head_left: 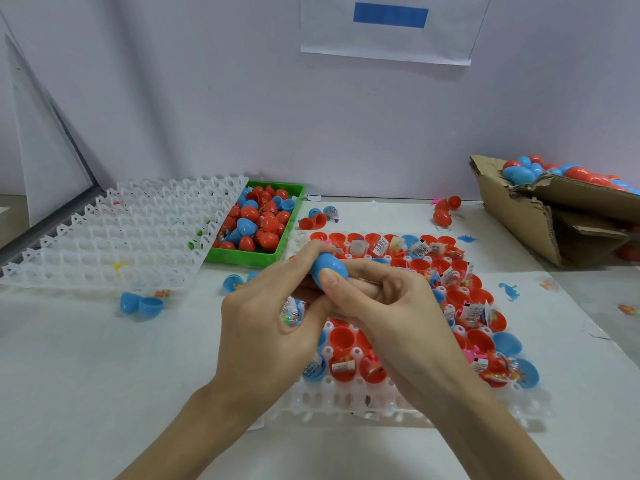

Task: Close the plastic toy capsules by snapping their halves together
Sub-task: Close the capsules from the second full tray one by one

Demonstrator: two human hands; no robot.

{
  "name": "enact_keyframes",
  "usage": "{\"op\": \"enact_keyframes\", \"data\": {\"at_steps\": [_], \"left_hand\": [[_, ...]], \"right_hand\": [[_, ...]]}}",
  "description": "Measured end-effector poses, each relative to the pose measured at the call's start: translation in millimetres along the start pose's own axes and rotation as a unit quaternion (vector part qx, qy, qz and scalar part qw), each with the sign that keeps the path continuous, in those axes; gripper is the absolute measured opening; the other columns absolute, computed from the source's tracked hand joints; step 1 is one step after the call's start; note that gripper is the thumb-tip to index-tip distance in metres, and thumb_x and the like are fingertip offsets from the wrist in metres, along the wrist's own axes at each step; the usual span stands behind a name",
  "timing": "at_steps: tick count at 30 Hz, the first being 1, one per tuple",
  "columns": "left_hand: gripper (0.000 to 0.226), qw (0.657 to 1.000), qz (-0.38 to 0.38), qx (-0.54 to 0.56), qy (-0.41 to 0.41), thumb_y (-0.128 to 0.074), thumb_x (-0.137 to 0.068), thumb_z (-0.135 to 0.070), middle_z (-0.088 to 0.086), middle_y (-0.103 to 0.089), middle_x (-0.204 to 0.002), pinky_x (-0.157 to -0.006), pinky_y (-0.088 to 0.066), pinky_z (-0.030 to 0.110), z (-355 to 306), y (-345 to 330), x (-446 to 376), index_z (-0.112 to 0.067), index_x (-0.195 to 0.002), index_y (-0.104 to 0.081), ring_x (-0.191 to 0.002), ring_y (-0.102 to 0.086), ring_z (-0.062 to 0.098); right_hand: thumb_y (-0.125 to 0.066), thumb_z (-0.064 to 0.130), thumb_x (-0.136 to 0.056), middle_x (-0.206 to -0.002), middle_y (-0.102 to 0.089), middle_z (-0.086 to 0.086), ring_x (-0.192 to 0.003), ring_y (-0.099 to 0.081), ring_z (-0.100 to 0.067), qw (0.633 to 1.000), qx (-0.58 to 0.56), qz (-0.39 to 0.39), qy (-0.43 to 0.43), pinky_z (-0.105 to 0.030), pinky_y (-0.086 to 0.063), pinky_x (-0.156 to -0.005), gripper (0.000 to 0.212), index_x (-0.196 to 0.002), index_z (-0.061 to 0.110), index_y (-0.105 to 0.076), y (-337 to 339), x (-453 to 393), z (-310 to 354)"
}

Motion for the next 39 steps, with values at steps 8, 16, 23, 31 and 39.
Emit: {"op": "enact_keyframes", "data": {"at_steps": [8, 16, 23, 31, 39], "left_hand": [[0.044, 0.999, 0.017, 0.034, -0.003, -0.077, -0.088, -0.009, -0.003, -0.075, -0.117, -0.093, -0.053, 0.015, 0, -1, -2, -0.005, -0.131, -0.068, -0.105, -0.070, 0.003], [0.064, 0.985, 0.142, 0.073, 0.060, -0.077, -0.091, -0.006, -0.009, -0.061, -0.142, -0.108, -0.040, 0.012, 12, -14, -6, -0.019, -0.150, -0.053, -0.137, -0.054, 0.006], [0.026, 0.959, 0.096, 0.213, 0.160, -0.071, -0.097, -0.019, -0.005, -0.073, -0.120, -0.098, -0.056, 0.027, 25, -14, -9, -0.017, -0.123, -0.070, -0.120, -0.068, 0.019], [0.036, 0.967, 0.013, 0.230, 0.112, -0.077, -0.087, -0.010, 0.001, -0.075, -0.117, -0.092, -0.059, 0.026, 11, -1, -10, -0.012, -0.122, -0.073, -0.108, -0.074, 0.020], [0.041, 0.983, -0.005, 0.179, 0.051, -0.074, -0.089, -0.006, -0.008, -0.070, -0.121, -0.096, -0.057, 0.024, 2, 6, -11, -0.020, -0.127, -0.070, -0.116, -0.070, 0.022]], "right_hand": [[-0.074, 0.023, -0.090, -0.096, -0.080, -0.010, -0.098, -0.077, -0.024, 0.999, -0.027, -0.029, 0.016, -0.029, -0.060, -0.087, 0.026, -0.112, 0.010, -0.074, 2, 2, 1], [-0.072, 0.017, -0.094, -0.102, -0.080, 0.004, -0.100, -0.076, -0.012, 0.995, 0.071, -0.036, 0.057, -0.020, -0.059, -0.081, 0.034, -0.126, 0.018, -0.061, 6, -2, 6], [-0.075, 0.031, -0.085, -0.099, -0.078, 0.018, -0.090, -0.075, -0.001, 0.959, 0.220, -0.109, 0.141, -0.018, -0.060, -0.077, 0.029, -0.109, 0.019, -0.064, 25, -2, 24], [-0.072, 0.017, -0.087, -0.107, -0.078, 0.013, -0.100, -0.075, -0.008, 0.966, 0.114, -0.073, 0.218, -0.016, -0.058, -0.083, 0.028, -0.115, 0.019, -0.073, 20, 2, 42], [-0.071, 0.012, -0.084, -0.110, -0.077, 0.015, -0.105, -0.073, -0.006, 0.965, 0.102, -0.068, 0.231, -0.016, -0.057, -0.086, 0.033, -0.117, 0.015, -0.072, 23, 4, 44]]}}
Point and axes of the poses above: each hand's wrist, its own x-axis away from the middle knuckle, its own y-axis out of the back of the hand, z = x × y, the point moved 8 cm from there along -x, towards the middle knuckle
